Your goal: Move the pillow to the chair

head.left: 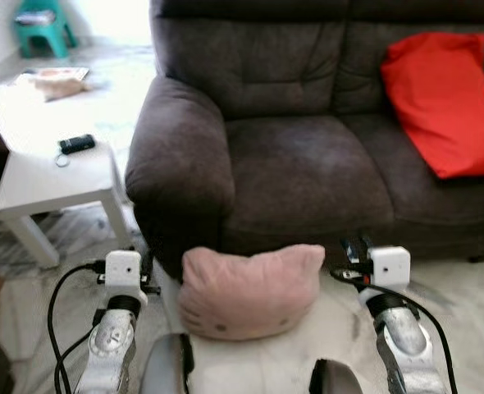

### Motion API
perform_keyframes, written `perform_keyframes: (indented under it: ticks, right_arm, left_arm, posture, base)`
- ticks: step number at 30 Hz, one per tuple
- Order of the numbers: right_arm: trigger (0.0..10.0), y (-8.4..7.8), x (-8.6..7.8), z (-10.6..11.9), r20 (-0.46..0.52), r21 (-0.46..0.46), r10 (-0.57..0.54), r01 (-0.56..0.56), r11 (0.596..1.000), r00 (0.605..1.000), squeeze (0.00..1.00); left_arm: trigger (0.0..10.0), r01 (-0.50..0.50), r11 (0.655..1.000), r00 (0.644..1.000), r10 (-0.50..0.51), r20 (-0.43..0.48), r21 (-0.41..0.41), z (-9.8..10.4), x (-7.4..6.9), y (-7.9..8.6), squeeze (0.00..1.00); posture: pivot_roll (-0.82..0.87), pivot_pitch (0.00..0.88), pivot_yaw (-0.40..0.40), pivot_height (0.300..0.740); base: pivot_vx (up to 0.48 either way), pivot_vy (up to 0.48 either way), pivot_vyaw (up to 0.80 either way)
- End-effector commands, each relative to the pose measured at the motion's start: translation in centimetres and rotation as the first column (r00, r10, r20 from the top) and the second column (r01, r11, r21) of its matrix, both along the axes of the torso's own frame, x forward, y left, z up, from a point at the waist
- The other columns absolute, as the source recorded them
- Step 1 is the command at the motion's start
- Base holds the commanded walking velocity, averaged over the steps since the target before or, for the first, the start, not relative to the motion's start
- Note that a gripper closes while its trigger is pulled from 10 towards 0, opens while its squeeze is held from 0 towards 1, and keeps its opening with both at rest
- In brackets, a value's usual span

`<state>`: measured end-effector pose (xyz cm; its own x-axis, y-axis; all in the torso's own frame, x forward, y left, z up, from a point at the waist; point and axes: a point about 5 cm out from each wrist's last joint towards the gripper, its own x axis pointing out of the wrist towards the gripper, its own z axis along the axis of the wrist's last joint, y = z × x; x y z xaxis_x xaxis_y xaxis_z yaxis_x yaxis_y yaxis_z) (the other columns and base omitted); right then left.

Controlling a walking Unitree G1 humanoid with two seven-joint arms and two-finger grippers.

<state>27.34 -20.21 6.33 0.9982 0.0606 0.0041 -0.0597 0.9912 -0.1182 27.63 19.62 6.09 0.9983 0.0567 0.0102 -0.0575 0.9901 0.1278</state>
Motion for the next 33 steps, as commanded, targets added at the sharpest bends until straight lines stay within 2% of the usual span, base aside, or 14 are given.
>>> perform_keyframes:
  ticks: [1,5,9,24,33]
  right_arm:
    - [10.0,-0.47,-0.11,-0.18,-0.01,-0.001,-0.012,0.012,1.0,1.0,0.0]
    - [10.0,-0.29,-0.03,-0.16,-0.01,-0.017,0.002,-0.002,1.0,1.0,0.0]
    - [10.0,-0.09,-0.02,-0.32,-0.018,-0.008,-0.002,0.002,1.0,1.0,0.0]
    - [10.0,-0.14,0.17,-0.3,-0.016,0.002,-0.003,0.003,1.0,1.0,0.0]
    - [10.0,-0.35,-0.04,-0.59,-0.022,0.009,-0.009,0.009,1.0,1.0,0.0]
  left_arm:
    - [10.0,0.0,1.0,1.0,0.0,-0.017,-0.003,-0.21,0.0,0.04,0.0]
    - [10.0,0.001,1.0,1.0,-0.001,-0.021,-0.003,-0.25,0.02,0.05,0.0]
    - [10.0,0.003,1.0,1.0,-0.003,-0.023,-0.004,-0.3,0.03,0.08,0.0]
    - [10.0,0.01,1.0,1.0,-0.01,-0.026,-0.007,-0.35,0.13,-0.09,0.0]
    - [10.0,0.037,0.999,0.998,-0.038,-0.051,-0.014,-0.85,-0.14,-0.27,0.0]
  posture:
    - [-0.02,0.0,-0.052,0.553]
    - [-0.02,0.0,-0.051,0.553]
    - [-0.02,0.0,-0.05,0.553]
    - [-0.02,0.0,-0.053,0.553]
    - [-0.02,0.0,-0.053,0.553]
  base:
    - [0.247,0.0,0.0]
    - [0.265,0.0,0.0]
    - [0.29,0.0,0.8]
    - [0.293,0.0,0.0]
    - [0.0,0.0,0.0]
